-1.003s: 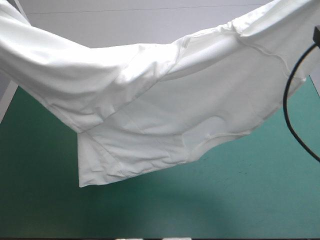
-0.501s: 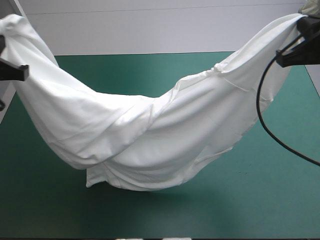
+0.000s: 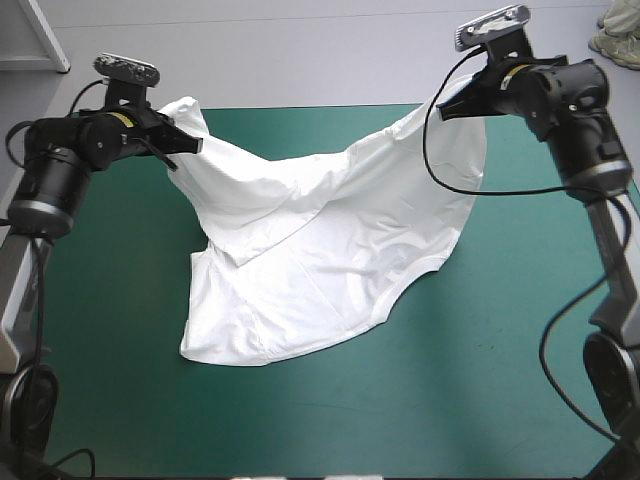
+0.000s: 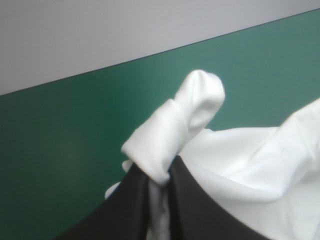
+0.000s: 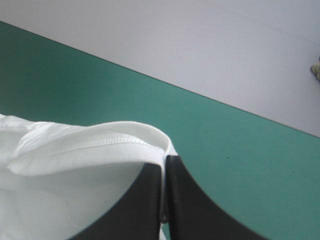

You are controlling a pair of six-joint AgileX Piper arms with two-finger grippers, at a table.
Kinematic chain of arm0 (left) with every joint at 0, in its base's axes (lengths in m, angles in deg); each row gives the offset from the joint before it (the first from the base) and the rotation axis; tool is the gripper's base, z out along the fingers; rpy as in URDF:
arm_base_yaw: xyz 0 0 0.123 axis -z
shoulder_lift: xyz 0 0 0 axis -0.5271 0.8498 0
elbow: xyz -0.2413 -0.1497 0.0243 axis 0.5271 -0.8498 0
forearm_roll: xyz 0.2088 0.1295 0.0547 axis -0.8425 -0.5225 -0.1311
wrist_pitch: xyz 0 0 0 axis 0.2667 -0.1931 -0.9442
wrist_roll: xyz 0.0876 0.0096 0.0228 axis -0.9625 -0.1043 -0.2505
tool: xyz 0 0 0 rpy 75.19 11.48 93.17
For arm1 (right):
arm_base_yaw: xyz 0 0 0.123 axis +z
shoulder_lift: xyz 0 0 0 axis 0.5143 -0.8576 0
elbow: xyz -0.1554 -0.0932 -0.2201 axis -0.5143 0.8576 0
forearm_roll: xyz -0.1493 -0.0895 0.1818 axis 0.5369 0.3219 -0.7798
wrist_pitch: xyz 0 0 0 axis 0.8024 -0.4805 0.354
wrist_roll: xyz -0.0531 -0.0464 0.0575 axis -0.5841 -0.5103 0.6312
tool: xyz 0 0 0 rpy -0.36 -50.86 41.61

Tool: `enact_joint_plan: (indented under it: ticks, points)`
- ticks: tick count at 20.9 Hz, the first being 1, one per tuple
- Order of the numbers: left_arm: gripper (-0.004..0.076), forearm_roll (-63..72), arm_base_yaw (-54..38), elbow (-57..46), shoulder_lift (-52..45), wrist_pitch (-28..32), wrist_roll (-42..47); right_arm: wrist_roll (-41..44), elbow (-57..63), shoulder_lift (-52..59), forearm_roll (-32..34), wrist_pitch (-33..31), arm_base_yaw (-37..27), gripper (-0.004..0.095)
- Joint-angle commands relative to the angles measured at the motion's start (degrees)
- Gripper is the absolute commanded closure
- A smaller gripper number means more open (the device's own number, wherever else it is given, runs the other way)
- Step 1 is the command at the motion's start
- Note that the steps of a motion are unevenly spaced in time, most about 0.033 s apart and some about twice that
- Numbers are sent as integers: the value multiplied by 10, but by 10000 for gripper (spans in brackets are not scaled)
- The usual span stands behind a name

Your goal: Fold the cloth

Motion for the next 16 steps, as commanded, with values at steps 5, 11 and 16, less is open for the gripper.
enact_joint_plan:
  ticks: [5, 11, 16]
  points:
    - [629, 73, 2, 15, 83, 129, 4, 34, -12, -110, 5, 119, -2, 860]
    - [164, 67, 2, 17, 125, 204, -44, 56, -13, -143, 14, 177, -4, 296]
    - [157, 67, 2, 101, 69, 58, -62, 73, -13, -72, 38, 44, -4, 287]
